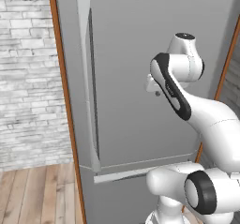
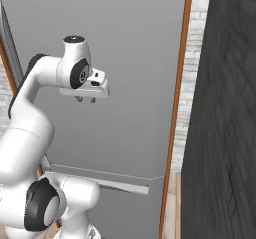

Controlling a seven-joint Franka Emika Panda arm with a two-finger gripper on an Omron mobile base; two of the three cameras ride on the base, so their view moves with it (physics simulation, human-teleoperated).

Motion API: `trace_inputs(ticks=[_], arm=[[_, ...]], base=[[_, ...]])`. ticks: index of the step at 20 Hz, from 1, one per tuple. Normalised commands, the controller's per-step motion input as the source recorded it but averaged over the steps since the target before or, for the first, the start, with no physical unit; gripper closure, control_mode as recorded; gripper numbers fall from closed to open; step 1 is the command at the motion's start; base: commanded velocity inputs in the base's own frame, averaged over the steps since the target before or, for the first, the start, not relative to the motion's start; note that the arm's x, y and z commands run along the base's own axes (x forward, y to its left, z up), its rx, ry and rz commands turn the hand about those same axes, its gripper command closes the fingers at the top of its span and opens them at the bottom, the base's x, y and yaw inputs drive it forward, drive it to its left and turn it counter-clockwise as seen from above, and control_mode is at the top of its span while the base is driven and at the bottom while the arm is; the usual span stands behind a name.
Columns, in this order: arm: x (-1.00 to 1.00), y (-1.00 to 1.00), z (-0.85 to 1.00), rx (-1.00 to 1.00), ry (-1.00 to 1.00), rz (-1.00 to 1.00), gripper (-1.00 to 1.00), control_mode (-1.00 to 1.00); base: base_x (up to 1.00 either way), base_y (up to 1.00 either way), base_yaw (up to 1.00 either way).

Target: Retrieve a lemon from the fridge and place it on the cutting board with the fish.

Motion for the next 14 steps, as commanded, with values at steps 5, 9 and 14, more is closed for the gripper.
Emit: trace_inputs(ticks=[5, 9, 14], arm=[[-0.02, 0.0, 0.0, 0.0, 0.0, 0.0, -1.0, 1.0], [0.0, 0.0, 0.0, 0.0, 0.0, 0.0, -1.0, 1.0], [0.0, 0.0, 0.0, 0.0, 0.0, 0.0, -1.0, 1.0]], base=[[-0.16, 0.0, -0.03], [-0.41, 0.14, -0.11], [-0.27, 0.41, -0.05]])
